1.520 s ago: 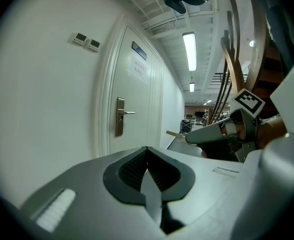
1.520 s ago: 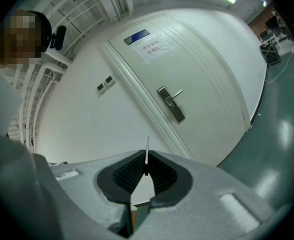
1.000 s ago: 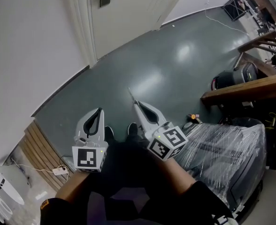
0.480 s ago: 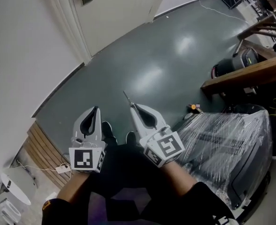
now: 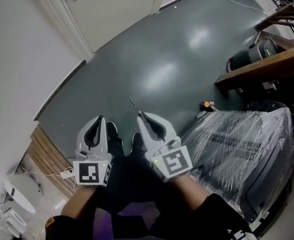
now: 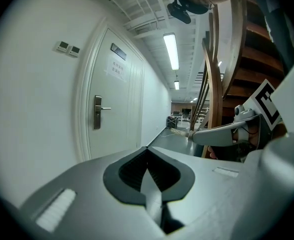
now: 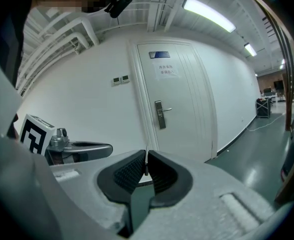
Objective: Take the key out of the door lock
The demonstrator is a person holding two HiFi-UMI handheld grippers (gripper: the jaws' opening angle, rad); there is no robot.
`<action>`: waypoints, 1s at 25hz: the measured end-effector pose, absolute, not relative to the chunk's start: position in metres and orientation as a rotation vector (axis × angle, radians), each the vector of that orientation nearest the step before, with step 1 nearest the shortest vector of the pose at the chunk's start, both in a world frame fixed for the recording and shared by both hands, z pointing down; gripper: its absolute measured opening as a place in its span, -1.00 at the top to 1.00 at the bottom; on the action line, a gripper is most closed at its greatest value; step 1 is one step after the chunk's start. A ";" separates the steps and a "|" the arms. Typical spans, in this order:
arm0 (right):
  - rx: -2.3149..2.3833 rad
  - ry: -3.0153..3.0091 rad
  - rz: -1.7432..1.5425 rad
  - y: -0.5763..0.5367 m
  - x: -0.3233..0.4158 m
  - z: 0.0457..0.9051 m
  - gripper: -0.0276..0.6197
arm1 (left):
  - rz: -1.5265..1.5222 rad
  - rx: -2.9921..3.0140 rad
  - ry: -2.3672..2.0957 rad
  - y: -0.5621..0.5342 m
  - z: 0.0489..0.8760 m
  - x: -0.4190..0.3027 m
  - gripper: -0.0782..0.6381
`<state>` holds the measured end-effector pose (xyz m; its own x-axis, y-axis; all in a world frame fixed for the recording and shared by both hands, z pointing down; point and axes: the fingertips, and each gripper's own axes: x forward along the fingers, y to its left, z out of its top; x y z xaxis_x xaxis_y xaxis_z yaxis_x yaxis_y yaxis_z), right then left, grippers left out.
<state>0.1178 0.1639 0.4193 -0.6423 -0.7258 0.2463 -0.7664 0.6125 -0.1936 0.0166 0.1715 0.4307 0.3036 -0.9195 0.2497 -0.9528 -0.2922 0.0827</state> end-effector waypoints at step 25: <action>1.280 -2.605 0.274 0.189 0.151 0.436 0.87 | 0.216 2.380 -1.693 0.187 0.449 0.049 0.74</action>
